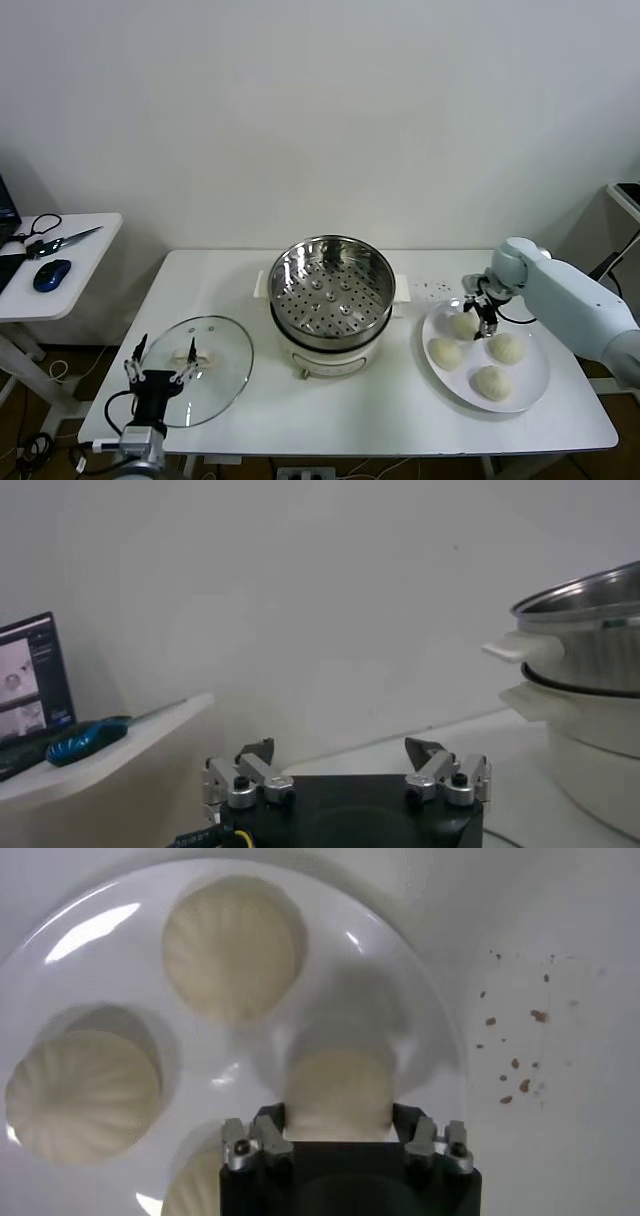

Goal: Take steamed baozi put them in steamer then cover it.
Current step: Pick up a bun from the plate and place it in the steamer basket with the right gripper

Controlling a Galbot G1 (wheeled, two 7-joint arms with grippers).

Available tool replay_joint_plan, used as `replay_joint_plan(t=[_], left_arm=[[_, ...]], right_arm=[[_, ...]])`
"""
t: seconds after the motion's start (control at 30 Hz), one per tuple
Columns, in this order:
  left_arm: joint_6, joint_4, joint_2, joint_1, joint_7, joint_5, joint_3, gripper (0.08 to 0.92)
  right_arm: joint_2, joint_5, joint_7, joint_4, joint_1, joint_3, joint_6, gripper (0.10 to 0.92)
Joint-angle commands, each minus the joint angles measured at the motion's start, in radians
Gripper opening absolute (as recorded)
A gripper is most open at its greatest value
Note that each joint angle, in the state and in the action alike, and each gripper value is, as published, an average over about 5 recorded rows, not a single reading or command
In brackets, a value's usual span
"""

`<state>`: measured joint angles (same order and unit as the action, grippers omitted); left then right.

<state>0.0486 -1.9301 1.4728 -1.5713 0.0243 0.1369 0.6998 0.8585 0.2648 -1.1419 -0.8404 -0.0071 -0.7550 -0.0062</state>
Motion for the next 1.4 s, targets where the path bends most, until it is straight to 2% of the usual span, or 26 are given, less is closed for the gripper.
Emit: replay_joint_plan(t=[0.03,0.37,0.47,0.73,1.0,1.4], left_arm=[[0.001,-0.001,0.0,-0.001,0.0,0.0,-0.001,0.823],[0.003,-0.006,-0.009,-0.014,0.001,-0.002,-0.002,0.823],[0.002,-0.008,-0.01,-0.018,0.001,-0.006,-0.003,0.823],[-0.012,-0.013,-0.024,-0.011,0.008,-0.022,-0.013,0.823],[-0.02,-0.012,-0.031,-0.014,0.011,-0.024,-0.021,0.823],[-0.027,-0.028,-0.035,-0.016,0.013,-0.013,-0.029,0.823]], right_arm=[[-0.013,-0.029,0.001,-0.032,0.03,-0.023,0.026,0.671],[-0.013,-0.131,-0.029,-0.184,0.477,-0.364,0.234,0.674],[0.031,-0.159,-0.037,-0.219,0.606,-0.45,0.316,0.678],[0.204,-0.12,-0.063,-0.236,0.789,-0.478,0.526,0.679],[0.376,0.014,-0.059,-0.299,0.739,-0.412,0.611,0.679],[0.47,0.407,-0.023,-0.321,0.442,-0.275,0.711,0.679]])
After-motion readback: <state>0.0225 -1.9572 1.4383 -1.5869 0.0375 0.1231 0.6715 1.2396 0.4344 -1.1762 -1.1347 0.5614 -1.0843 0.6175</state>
